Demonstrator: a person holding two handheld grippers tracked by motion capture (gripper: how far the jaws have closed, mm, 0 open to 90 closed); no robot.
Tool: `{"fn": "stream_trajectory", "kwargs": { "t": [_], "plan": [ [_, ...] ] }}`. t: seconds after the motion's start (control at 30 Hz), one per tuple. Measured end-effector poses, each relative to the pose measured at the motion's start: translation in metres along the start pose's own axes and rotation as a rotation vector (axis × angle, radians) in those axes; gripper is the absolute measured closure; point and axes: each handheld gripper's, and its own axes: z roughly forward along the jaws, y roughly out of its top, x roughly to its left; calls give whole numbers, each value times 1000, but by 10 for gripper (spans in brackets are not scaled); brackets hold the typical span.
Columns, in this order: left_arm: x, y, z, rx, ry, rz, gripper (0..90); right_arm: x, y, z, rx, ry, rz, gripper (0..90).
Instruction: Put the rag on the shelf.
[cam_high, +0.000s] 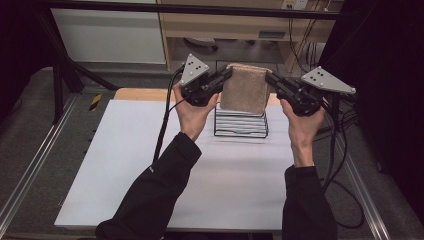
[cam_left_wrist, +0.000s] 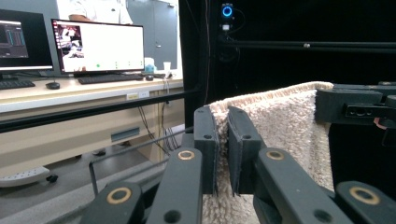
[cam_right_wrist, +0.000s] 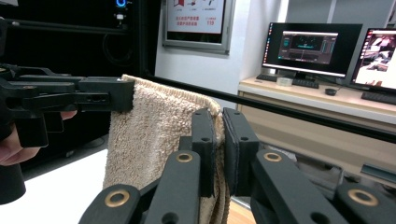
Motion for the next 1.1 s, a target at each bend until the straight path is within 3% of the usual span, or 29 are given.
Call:
{"fn": "stream_trajectory", "kwargs": {
  "t": [0.23, 0.6, 0.9, 1.1],
  "plan": [
    [6, 14, 12, -16, 7, -7, 833, -8, 12, 8, -20, -13, -6, 841],
    [22, 34, 32, -25, 48, 18, 832, -24, 30, 30, -36, -25, -25, 841],
    [37, 36, 51, -18, 61, 8, 832, -38, 33, 51, -36, -31, -18, 841],
    [43, 33, 63, 1, 81, 23, 833, -48, 29, 65, -26, -40, -5, 841]
  ]
}}
